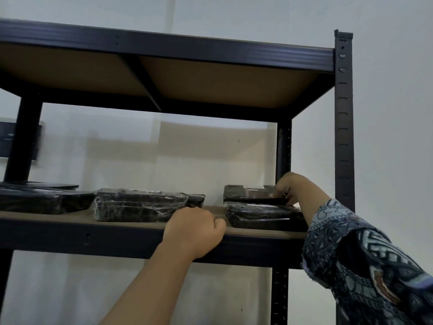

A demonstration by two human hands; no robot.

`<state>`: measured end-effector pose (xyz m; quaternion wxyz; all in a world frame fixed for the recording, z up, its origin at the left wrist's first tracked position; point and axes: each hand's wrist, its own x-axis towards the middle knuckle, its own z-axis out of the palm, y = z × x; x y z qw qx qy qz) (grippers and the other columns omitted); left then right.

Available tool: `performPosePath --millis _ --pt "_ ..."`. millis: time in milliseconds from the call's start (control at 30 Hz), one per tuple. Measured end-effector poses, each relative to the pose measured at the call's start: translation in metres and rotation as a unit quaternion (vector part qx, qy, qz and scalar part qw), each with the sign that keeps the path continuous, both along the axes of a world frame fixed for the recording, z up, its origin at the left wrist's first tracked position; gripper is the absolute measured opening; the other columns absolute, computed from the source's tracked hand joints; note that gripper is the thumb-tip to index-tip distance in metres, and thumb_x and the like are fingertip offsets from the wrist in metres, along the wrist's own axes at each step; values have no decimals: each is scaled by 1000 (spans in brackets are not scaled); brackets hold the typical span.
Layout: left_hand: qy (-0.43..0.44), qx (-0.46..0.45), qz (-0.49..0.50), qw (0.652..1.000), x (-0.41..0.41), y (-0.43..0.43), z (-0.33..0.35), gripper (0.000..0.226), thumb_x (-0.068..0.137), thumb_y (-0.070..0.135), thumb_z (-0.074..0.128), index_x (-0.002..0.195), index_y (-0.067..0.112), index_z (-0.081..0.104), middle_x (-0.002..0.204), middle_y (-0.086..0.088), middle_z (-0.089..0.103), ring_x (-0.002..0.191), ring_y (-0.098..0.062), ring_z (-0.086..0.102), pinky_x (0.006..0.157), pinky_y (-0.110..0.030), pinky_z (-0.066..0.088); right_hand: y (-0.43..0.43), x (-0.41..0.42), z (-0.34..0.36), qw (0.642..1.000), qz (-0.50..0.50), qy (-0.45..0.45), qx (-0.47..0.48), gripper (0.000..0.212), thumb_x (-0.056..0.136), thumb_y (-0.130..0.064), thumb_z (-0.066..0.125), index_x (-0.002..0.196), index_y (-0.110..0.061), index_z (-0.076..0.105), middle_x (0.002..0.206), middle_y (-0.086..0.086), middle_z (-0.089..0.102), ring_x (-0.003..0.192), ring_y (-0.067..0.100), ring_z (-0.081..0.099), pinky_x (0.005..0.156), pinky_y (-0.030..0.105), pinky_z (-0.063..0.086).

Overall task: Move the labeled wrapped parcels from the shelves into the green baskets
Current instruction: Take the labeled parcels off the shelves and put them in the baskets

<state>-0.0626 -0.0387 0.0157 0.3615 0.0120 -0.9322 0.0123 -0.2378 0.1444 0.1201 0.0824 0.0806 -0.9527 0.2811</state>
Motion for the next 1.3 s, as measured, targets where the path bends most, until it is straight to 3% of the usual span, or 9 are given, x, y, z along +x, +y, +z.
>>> performPosePath --millis 200,400,467,533,633,767,900,1067,1300 --pt "9 3 1 1000 1 2 0 39 91 31 28 68 12 54 66 -2 52 65 -18 52 56 -30 34 -3 2 4 994 40 -94 -41 65 79 -10 75 135 1 44 136 21 50 122 36 51 105 46 43" --pt "10 1 4 1000 -1 0 -1 42 91 31 28 69 11 58 67 -3 55 66 -18 54 58 -29 39 -5 4 2 992 57 -80 -77 51 77 -6 75 122 3 53 125 19 58 115 36 57 102 46 46" --pt "10 -3 8 1000 -2 0 -1 42 91 31 28 69 11 57 66 -3 54 65 -18 54 55 -29 36 -5 3 2 990 69 -75 -97 35 76 -3 76 106 2 58 105 18 63 104 34 62 96 44 51" --pt "9 -1 10 1000 -2 0 -1 41 91 31 28 68 11 55 65 -3 53 64 -18 53 54 -29 34 -6 3 1 990 78 -55 -105 30 74 -3 77 97 2 59 103 18 63 91 32 65 87 42 56" --pt "6 5 11 1000 -1 0 -1 40 91 31 28 66 11 52 64 -3 51 64 -19 52 55 -30 34 -7 3 1 990 88 -33 -108 36 75 -6 78 103 3 57 103 18 63 76 27 66 72 37 59" --pt "8 0 15 1000 1 2 0 39 92 30 29 64 12 49 62 -2 47 63 -18 49 55 -31 31 -6 10 3 991 100 -20 -92 35 76 -14 78 101 -1 57 93 12 62 65 20 62 52 26 51" --pt "10 0 12 1000 2 2 0 40 92 31 29 60 14 45 61 -1 46 62 -18 47 57 -30 31 -7 17 5 989 111 14 -101 33 79 -21 74 98 -4 55 76 9 62 59 17 57 55 25 41" --pt "7 3 9 1000 0 0 0 40 91 31 29 61 13 47 60 -1 46 61 -19 48 57 -31 33 -5 30 8 970 126 48 -205 35 82 -17 71 104 -3 48 97 19 62 82 30 63 73 40 58" --pt "11 0 10 1000 0 0 -2 44 91 33 27 64 12 54 62 -3 52 61 -19 51 61 -32 41 6 66 11 920 152 74 -354 48 83 -11 70 120 -11 41 112 14 54 96 29 63 70 38 59"
